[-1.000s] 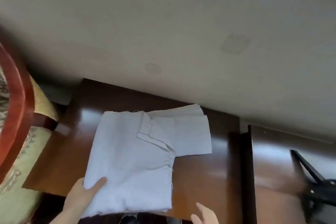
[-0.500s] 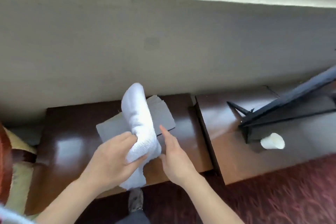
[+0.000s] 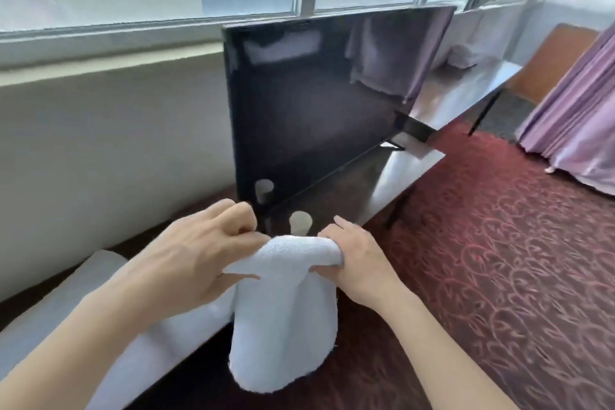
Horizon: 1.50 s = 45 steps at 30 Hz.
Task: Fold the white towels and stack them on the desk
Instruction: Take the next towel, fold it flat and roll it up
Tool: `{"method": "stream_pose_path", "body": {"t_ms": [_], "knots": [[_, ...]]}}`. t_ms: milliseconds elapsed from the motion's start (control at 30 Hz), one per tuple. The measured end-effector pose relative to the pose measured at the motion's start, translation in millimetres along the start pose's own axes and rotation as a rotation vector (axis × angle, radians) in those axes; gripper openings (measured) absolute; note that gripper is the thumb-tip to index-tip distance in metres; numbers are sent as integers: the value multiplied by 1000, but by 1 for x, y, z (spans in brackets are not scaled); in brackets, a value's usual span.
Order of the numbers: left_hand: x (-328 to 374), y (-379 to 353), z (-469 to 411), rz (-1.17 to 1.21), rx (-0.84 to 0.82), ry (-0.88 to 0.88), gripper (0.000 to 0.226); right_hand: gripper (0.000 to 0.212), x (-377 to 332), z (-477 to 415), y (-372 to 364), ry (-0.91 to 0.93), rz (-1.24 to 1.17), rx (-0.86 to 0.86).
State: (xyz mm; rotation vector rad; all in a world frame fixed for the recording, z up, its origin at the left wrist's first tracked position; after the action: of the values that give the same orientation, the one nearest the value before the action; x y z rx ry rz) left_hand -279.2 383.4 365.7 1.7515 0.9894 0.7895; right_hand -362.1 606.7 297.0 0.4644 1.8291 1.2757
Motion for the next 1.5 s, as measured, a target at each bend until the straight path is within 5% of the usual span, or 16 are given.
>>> {"method": "stream_pose_path", "body": {"t_ms": [167,400,667,933,1200,1500], "knots": [[88,-44,-95,105,-64,-17,29,19,94,64,89,-201,112,97],[135,-115,-228,201,-75,147,44,28,215,84,202,-286,419,293],[149,-236,-444,293,-159,281,34,28,397,32,300,-393,511,78],[185,-311,-658,320,-226,181,34,24,583,-14,386,-517,449,2],[231,-375,-841,239,-194,218,36,20,781,-65,454,-444,398,74],[263,-414,-1010,130,-113,503,31,19,970,-176,537,-242,336,53]]}}
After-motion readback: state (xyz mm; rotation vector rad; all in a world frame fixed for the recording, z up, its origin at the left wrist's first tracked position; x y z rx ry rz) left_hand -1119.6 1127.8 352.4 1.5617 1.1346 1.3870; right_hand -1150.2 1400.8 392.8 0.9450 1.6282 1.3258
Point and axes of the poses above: each hand's wrist, its own z-axis away from the middle knuckle, its own y-axis out of the back of the hand, x = y × z, the point moved 3 cm from there along -z, towards the middle knuckle, and after that the axes turned 8 degrees about y, right-handed, at the moved point
